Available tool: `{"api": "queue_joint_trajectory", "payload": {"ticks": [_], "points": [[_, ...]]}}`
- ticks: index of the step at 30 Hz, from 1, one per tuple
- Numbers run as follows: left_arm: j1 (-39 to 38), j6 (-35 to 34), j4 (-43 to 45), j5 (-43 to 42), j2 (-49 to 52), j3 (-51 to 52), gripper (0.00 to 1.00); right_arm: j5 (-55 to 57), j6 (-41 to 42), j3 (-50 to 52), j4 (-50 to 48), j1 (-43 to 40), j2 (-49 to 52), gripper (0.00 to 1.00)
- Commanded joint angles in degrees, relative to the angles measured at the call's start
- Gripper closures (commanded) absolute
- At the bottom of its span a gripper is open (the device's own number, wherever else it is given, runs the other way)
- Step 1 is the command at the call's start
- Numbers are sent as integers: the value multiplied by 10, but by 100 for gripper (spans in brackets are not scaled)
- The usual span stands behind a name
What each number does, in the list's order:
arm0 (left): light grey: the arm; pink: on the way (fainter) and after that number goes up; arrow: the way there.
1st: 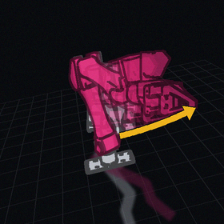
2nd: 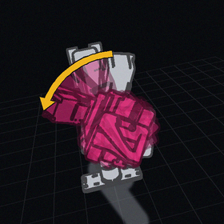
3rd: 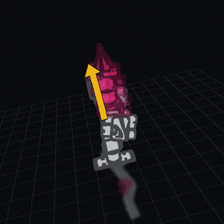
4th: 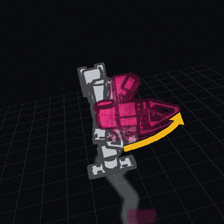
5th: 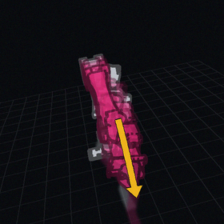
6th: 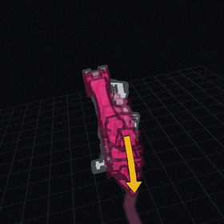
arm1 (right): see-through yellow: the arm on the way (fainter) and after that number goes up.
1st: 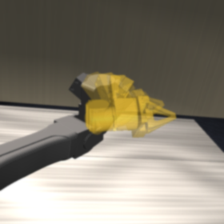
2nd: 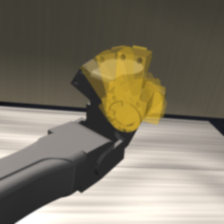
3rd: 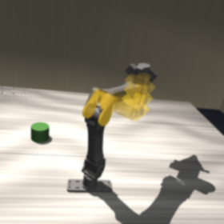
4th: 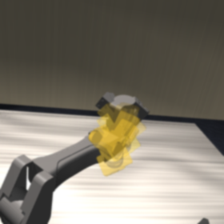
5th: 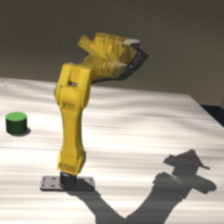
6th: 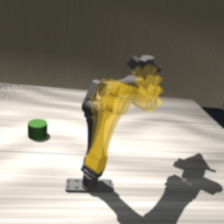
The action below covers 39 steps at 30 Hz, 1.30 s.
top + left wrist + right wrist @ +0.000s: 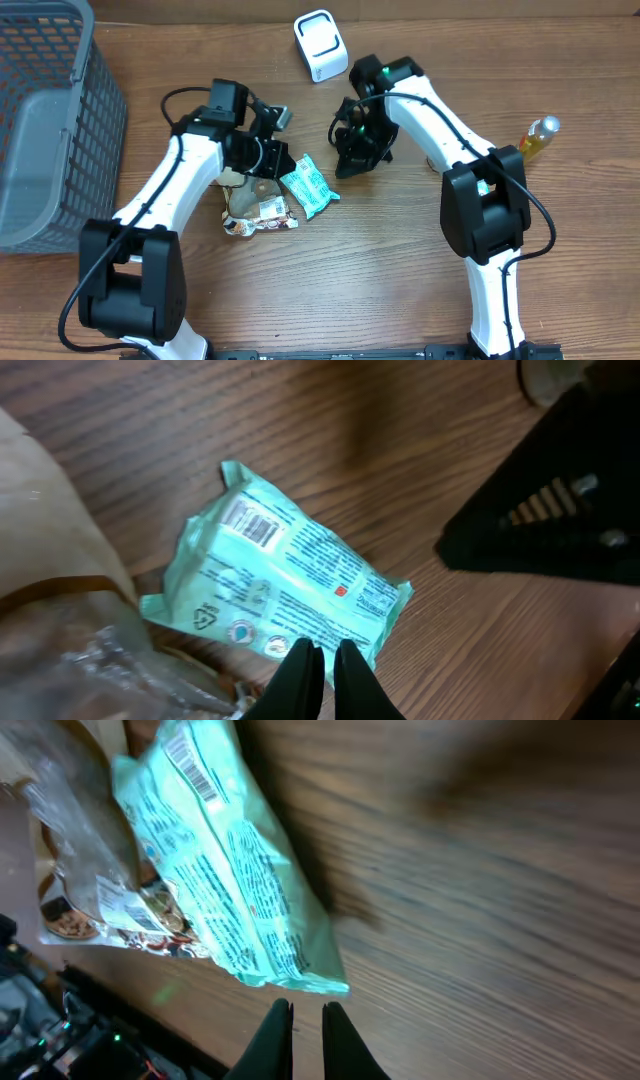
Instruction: Scan the item barcode
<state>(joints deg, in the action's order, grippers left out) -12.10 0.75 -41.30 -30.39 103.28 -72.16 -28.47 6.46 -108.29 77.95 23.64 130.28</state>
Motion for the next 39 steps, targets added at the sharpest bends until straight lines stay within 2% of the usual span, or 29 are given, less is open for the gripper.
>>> {"api": "queue_joint_trajectory", "payload": {"ticks": [1, 14, 17, 28, 33, 39], "points": [[-16, -12, 0, 26, 25, -2, 93, -28, 9, 31, -17, 9, -13, 92], [-26, -12, 7, 40, 79, -2, 93, -73, 14, 63, -51, 12, -13, 94], [-26, -12, 7, 40, 96, -2, 93, -95, 15, 63, -55, 12, -13, 96], [-26, -12, 7, 40, 137, -2, 96, -93, 33, 96, -106, 22, -13, 96], [-26, -9, 4, 40, 137, -2, 96, -39, 49, 140, -135, 26, -13, 96], [-26, -5, 3, 45, 137, -2, 96, 87, 73, 156, -149, 24, -13, 96]]}}
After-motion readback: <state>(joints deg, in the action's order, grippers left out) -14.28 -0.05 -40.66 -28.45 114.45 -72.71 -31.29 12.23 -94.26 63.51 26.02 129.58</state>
